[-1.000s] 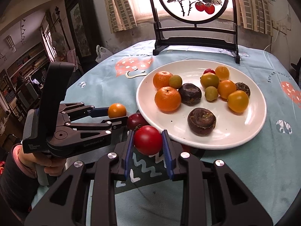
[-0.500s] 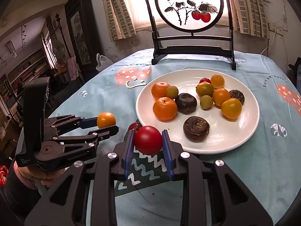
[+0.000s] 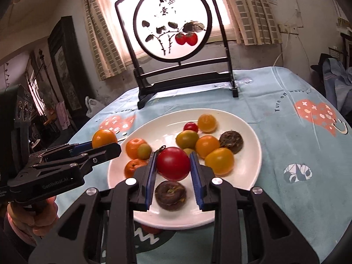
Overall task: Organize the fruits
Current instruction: 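Lower the tomato and orange onto the white plate and open both tools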
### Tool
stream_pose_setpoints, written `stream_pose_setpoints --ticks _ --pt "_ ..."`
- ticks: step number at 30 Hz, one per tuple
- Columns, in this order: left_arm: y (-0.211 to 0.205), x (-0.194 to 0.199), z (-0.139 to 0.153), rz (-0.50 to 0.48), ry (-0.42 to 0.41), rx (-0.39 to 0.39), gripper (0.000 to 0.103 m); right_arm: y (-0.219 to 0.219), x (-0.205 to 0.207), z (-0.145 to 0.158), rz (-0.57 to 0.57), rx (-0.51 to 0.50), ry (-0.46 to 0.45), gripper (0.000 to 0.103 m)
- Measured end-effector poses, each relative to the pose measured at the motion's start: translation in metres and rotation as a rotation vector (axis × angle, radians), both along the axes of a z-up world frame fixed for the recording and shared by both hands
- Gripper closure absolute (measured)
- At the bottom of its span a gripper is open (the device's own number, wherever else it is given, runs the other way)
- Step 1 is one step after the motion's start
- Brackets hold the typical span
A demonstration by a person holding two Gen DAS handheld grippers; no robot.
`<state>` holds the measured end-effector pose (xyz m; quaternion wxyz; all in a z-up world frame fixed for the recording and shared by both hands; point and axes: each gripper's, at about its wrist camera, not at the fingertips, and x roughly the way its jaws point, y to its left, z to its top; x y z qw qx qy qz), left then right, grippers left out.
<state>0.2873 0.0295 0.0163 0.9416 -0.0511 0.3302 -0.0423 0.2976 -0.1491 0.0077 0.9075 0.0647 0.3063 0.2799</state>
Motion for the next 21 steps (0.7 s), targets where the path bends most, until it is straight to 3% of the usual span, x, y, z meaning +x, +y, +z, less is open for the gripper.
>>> stream_pose_setpoints --ticks 2,4,6,12,18,21 --pt "-0.001 0.004 0.0 0.043 -0.013 0.001 0.025 -0.006 0.002 0.0 -0.04 -0.025 -0.008 0.051" --pt "-0.003 -0.002 0.001 0.033 -0.026 0.031 0.024 -0.012 0.0 0.003 -0.055 -0.004 -0.007 0.051" --pt "-0.001 -0.012 0.003 0.066 -0.045 0.078 0.015 -0.018 -0.004 0.008 -0.049 0.04 0.0 0.049" --pt "0.014 -0.033 0.004 0.138 -0.053 0.087 0.01 -0.016 -0.02 0.013 -0.042 0.022 -0.026 0.047" --pt "0.028 -0.044 -0.002 0.192 -0.034 0.107 0.008 -0.014 -0.014 -0.001 -0.018 0.029 0.057 0.047" --pt "0.034 -0.047 -0.002 0.214 -0.019 0.107 0.006 -0.014 -0.02 -0.002 -0.024 0.037 0.038 0.047"
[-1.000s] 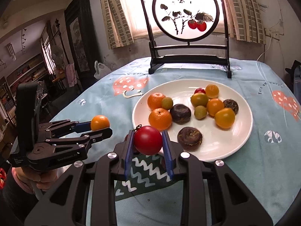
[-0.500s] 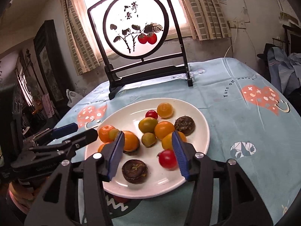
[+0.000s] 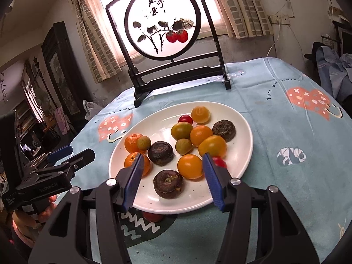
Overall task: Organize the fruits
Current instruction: 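Lower the tomato and orange onto the white plate and open both tools, then grasp a red tomato with the right tool while the left tool grasps a red plum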
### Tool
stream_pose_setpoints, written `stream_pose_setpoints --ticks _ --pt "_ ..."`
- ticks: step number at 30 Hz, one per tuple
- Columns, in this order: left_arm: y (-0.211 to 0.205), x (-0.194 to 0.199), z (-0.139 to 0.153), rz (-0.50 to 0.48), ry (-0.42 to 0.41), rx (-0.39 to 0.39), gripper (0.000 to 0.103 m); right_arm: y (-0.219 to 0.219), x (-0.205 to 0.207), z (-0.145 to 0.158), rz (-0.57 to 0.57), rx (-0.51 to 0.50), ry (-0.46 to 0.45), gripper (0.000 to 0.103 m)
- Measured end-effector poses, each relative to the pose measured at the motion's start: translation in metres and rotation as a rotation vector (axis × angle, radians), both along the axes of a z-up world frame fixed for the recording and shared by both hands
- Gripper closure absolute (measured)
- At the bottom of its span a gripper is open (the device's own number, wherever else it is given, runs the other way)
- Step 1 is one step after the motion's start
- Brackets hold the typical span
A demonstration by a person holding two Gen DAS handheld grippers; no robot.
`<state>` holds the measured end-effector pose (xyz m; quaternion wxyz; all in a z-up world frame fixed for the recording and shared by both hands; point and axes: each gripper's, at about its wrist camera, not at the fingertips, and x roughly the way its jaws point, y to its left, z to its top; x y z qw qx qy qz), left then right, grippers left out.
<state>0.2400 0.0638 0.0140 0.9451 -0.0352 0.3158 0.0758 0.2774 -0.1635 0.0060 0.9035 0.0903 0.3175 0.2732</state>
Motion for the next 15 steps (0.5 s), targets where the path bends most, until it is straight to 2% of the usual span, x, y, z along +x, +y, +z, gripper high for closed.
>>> stream_pose_setpoints --ticks 5,12,15 --pt "0.011 -0.002 -0.002 0.028 0.028 -0.035 0.005 0.004 -0.016 0.0 0.004 0.003 -0.014 0.047" --pt "0.026 -0.008 -0.004 0.1 0.045 -0.017 0.005 0.013 -0.029 -0.007 -0.011 -0.035 0.025 0.047" --pt "0.034 -0.009 -0.004 0.115 0.059 -0.05 0.004 0.011 -0.032 -0.009 0.022 -0.003 0.07 0.047"
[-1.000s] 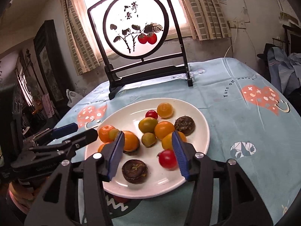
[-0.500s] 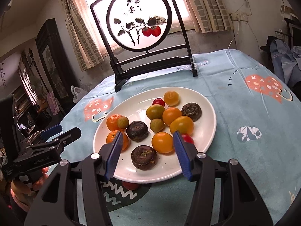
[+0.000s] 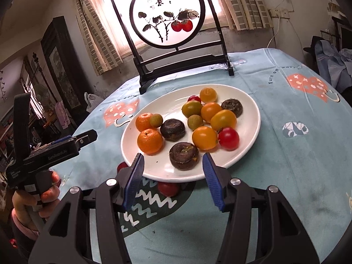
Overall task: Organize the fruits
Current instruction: 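Grasp a red tomato with the right tool while the left tool grasps a red plum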
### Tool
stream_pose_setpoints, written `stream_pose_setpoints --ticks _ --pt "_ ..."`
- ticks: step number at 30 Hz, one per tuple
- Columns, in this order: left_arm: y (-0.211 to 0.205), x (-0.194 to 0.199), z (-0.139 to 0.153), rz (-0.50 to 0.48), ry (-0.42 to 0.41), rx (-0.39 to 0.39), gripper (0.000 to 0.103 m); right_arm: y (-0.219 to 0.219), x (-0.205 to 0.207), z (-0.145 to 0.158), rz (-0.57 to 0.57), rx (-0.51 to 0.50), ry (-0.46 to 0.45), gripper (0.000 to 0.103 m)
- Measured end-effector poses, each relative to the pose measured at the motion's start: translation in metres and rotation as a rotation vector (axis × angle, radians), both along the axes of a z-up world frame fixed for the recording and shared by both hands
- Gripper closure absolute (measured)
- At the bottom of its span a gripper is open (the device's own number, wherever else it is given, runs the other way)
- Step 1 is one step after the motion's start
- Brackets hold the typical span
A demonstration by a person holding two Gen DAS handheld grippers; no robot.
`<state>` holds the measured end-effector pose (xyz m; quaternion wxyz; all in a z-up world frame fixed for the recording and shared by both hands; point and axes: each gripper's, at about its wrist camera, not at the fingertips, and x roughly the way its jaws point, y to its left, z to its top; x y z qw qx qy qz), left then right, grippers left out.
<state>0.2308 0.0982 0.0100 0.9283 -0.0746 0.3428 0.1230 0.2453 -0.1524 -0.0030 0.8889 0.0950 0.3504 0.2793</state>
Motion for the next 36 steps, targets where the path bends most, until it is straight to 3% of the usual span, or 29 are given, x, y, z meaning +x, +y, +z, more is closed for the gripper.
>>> stream_pose_setpoints --ticks 3,9,13,16,21,30,36 --pt "0.007 0.0 -0.001 0.013 0.014 -0.038 0.004 0.004 -0.006 -0.004 0.057 0.014 0.035 0.047" --pt "0.01 0.001 -0.003 0.019 0.028 -0.057 0.004 0.042 -0.012 -0.022 0.109 -0.231 0.012 0.047" --pt "0.011 -0.001 -0.002 0.006 0.023 -0.09 0.004 0.058 -0.001 -0.039 0.102 -0.283 0.091 0.047" --pt "0.01 -0.001 -0.001 0.003 0.02 -0.092 0.004 0.067 0.001 -0.041 0.072 -0.312 0.075 0.048" --pt "0.012 -0.001 -0.001 0.0 0.024 -0.105 0.004 0.079 0.006 -0.048 0.025 -0.39 0.073 0.071" --pt "0.019 -0.001 -0.003 0.024 0.032 -0.116 0.004 0.07 0.006 -0.047 0.032 -0.355 0.094 0.076" --pt "0.024 0.001 -0.01 0.03 0.057 -0.122 0.004 0.057 -0.017 -0.033 0.196 -0.162 0.126 0.076"
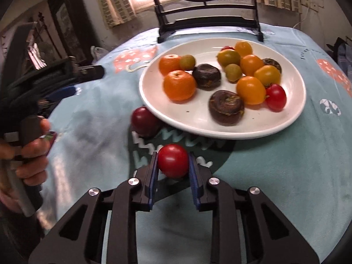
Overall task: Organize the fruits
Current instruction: 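Grasp a red tomato with the right tool while the left tool grasps a red plum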
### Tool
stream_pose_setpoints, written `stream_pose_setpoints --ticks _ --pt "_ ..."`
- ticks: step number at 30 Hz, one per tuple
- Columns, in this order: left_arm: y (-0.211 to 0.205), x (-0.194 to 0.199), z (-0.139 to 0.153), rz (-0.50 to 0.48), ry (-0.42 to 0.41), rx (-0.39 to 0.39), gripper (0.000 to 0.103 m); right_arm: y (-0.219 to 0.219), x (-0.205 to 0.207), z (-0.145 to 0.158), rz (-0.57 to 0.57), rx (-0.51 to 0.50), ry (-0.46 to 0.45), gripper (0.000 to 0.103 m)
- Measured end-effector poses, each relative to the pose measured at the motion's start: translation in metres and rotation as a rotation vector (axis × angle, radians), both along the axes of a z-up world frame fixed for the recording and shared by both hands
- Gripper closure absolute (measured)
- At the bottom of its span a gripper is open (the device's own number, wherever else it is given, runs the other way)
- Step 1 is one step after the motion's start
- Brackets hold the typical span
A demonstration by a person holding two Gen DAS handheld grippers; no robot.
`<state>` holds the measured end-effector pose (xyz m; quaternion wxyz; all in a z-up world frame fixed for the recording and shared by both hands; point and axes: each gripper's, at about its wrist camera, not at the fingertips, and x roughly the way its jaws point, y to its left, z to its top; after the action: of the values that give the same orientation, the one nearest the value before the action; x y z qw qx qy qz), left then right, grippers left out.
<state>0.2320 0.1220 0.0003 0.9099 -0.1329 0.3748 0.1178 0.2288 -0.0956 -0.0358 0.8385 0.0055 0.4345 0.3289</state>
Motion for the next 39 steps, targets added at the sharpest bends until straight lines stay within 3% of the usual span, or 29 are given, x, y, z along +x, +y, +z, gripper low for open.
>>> stream_pose_setpoints --ticks 4,7,11,13,15,16,17,32,34,36,39 --pt "-0.012 -0.004 -0.007 -0.088 0.003 0.036 0.004 -0.016 -0.015 0.024 -0.031 0.069 -0.12 0.076" --pt "-0.032 -0.01 -0.011 -0.215 -0.016 0.067 0.004 -0.032 -0.016 0.033 -0.081 0.13 -0.141 0.076" --pt "-0.06 -0.008 -0.022 -0.376 -0.015 0.105 0.006 -0.041 -0.014 0.037 -0.133 0.121 -0.164 0.076" --pt "-0.07 -0.004 -0.03 -0.434 0.014 0.107 0.014 -0.044 -0.013 0.038 -0.141 0.134 -0.155 0.076" --pt "-0.077 0.0 -0.038 -0.467 0.044 0.11 0.034 -0.048 -0.012 0.038 -0.142 0.141 -0.143 0.076" --pt "-0.079 0.003 -0.041 -0.479 0.059 0.104 0.038 -0.049 -0.012 0.038 -0.143 0.144 -0.138 0.076" --pt "-0.08 0.005 -0.044 -0.485 0.067 0.102 0.043 -0.049 -0.012 0.038 -0.143 0.146 -0.135 0.076" --pt "-0.101 0.024 -0.059 -0.509 0.104 0.159 0.048 -0.053 -0.017 0.041 -0.14 0.173 -0.138 0.076" --pt "-0.1 0.023 -0.059 -0.493 0.103 0.161 0.053 -0.053 -0.017 0.041 -0.14 0.17 -0.139 0.076" --pt "-0.097 0.023 -0.058 -0.471 0.103 0.163 0.063 -0.054 -0.017 0.041 -0.142 0.168 -0.14 0.076" --pt "-0.093 0.022 -0.058 -0.456 0.102 0.138 0.065 -0.054 -0.015 0.039 -0.148 0.161 -0.134 0.076"
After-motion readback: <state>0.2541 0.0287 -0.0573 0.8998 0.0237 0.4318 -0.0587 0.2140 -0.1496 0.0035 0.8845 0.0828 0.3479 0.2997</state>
